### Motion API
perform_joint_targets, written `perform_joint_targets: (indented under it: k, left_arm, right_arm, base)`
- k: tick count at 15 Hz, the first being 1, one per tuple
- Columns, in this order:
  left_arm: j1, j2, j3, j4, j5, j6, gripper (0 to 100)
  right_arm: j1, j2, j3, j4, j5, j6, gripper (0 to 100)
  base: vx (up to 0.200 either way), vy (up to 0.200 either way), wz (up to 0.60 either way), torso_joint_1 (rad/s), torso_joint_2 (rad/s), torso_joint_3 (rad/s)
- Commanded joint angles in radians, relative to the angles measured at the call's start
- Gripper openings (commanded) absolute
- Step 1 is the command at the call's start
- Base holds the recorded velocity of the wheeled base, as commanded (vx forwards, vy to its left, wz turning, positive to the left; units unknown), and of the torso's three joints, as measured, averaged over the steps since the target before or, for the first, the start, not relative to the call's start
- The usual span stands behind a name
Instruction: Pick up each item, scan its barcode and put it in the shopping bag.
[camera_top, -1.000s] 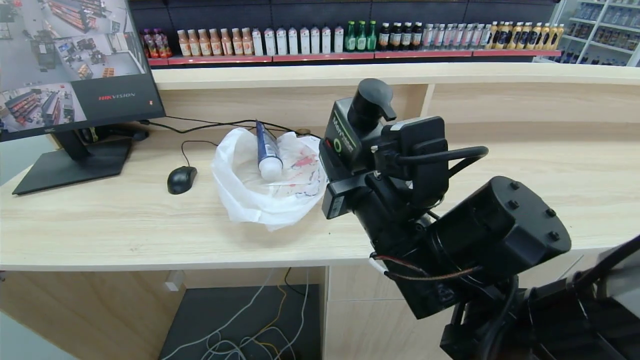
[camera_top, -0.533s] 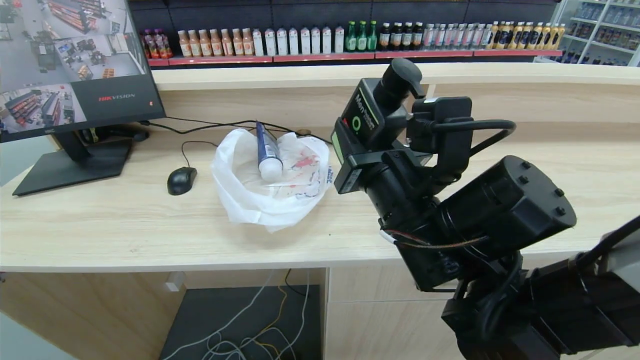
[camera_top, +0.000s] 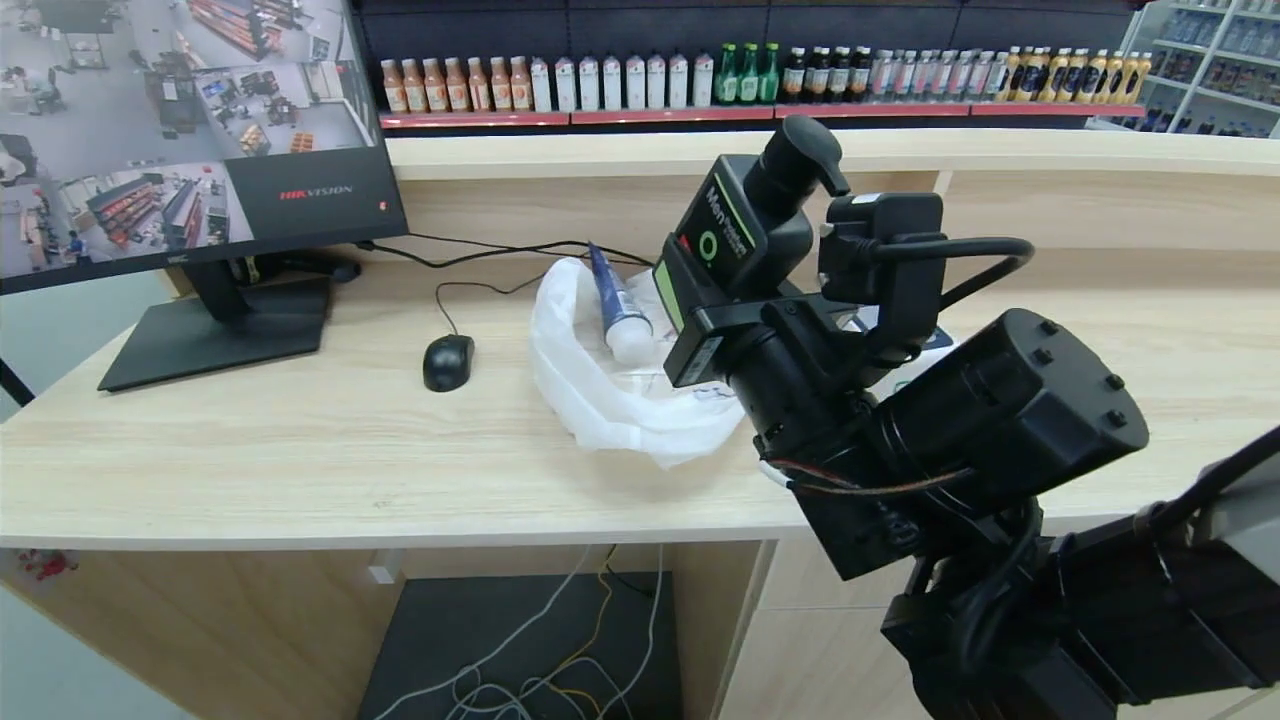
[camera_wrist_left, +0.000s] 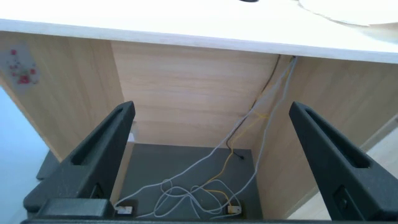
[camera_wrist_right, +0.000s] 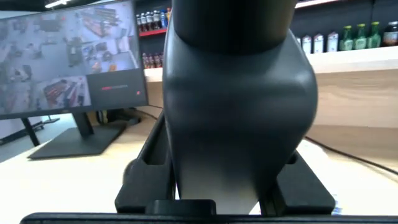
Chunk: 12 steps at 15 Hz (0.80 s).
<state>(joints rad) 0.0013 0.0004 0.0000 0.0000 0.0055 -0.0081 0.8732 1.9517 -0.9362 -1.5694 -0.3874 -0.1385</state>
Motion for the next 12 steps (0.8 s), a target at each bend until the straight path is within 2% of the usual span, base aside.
perform_joint_targets:
  k: [1, 4, 7, 12]
  left_arm:
    - [0.0, 0.0, 0.0, 0.0, 0.001, 0.002, 100]
    - [0.0, 0.0, 0.0, 0.0, 0.001, 0.008, 100]
    - [0.0, 0.0, 0.0, 0.0, 0.001, 0.008, 100]
    - [0.0, 0.0, 0.0, 0.0, 0.001, 0.008, 100]
  right_arm:
    - [-0.025, 0.004, -0.001, -0.001, -0.004, -0.001, 0]
    - [-0.06, -0.01, -0.055, 0.063, -0.001, -0.001, 0]
    - [-0.076, -0.034, -0.147, 0.256, -0.001, 0.025, 0]
    - [-0.164, -0.031, -0.254, 0.509, -0.007, 0.056, 0]
  base:
    - [0.0, 0.2, 0.0, 0.002, 0.0, 0.002]
    - [0.0, 0.0, 0.0, 0.0, 0.0, 0.0]
    - [0.0, 0.0, 0.0, 0.0, 0.0, 0.0]
    - [0.0, 0.0, 0.0, 0.0, 0.0, 0.0]
